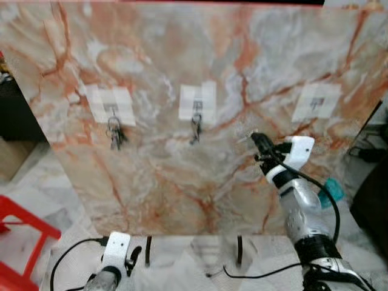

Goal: Hang keys on a hook

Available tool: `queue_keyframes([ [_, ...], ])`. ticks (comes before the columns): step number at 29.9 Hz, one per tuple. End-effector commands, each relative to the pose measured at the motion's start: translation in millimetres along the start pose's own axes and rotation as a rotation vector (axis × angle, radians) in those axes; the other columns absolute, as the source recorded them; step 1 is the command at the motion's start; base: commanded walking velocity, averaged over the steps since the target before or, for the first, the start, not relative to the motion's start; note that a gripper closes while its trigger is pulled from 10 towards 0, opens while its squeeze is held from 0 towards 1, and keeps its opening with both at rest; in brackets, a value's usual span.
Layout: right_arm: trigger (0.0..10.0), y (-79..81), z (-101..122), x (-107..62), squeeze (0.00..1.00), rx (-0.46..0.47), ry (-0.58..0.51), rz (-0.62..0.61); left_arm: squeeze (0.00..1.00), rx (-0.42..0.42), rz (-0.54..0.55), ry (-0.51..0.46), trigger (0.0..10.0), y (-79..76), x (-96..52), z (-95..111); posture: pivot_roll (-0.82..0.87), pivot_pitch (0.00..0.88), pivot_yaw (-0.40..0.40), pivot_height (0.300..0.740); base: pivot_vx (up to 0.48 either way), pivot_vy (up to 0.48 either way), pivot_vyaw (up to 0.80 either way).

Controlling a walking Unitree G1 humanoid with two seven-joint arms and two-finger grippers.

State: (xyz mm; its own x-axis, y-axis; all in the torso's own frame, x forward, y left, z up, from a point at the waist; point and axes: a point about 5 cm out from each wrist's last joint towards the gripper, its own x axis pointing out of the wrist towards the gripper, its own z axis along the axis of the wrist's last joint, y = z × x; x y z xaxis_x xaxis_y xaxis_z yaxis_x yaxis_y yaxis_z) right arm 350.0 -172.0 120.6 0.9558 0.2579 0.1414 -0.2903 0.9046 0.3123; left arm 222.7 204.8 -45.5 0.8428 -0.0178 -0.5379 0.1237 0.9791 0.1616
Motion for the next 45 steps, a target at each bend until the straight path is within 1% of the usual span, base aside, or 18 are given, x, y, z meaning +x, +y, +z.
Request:
queue_keyframes([
  [1,10.0,4.0,3,3.8,0.00,-0.006,-0.013,0.013,0.00,0.008,0.005,0.011,10.0,3.4,-0.5,-1,0.05,0.000,-0.038,0.740,0.000,-0.428,0.00],
  [9,10.0,3.2,6,6.0,0.00,-0.001,-0.017,0.014,0.00,0.009,0.007,0.014,10.0,3.5,0.3,-1,0.06,0.000,-0.041,0.740,0.000,-0.400,0.00],
  [17,10.0,2.0,6,6.1,0.00,-0.011,-0.013,0.013,0.00,0.011,0.005,0.023,10.0,2.2,0.2,-2,0.05,0.000,-0.044,0.740,0.000,-0.259,0.00],
  [25,10.0,3.3,9,8.1,0.00,-0.024,-0.006,0.040,0.00,0.004,0.004,0.030,10.0,1.3,0.5,-2,0.05,0.000,-0.047,0.740,0.000,0.000,0.00],
  [31,10.0,9.9,12,12.9,0.00,-0.029,-0.008,0.078,0.00,-0.012,0.007,0.035,10.0,1.7,-0.3,-4,0.05,0.000,-0.043,0.740,0.000,0.000,0.00],
  [35,10.0,10.8,11,13.4,0.00,-0.030,-0.003,0.079,0.00,-0.021,0.016,0.037,10.0,3.4,-0.6,-5,0.05,0.000,-0.042,0.740,0.000,0.000,0.00],
  [40,10.0,11.7,10,13.6,0.00,-0.038,0.006,0.084,0.00,-0.009,0.018,0.027,10.0,6.6,-0.1,-2,0.05,0.000,-0.039,0.740,0.000,0.000,0.00],
  [41,10.0,12.0,10,13.4,0.00,-0.055,0.011,0.091,0.00,-0.004,0.018,0.024,10.0,6.9,0.2,-1,0.05,0.000,-0.039,0.740,0.000,0.000,0.00],
  [42,10.0,13.1,8,12.6,0.00,-0.077,0.025,0.106,0.00,0.004,0.018,0.020,10.0,7.3,0.4,0,0.05,0.000,-0.037,0.740,0.000,0.000,0.00],
  [45,10.0,17.4,0,10.1,0.00,-0.088,0.064,0.150,0.00,0.016,0.021,0.016,10.0,7.7,0.2,0,0.07,0.000,-0.025,0.740,0.000,0.000,0.00],
])
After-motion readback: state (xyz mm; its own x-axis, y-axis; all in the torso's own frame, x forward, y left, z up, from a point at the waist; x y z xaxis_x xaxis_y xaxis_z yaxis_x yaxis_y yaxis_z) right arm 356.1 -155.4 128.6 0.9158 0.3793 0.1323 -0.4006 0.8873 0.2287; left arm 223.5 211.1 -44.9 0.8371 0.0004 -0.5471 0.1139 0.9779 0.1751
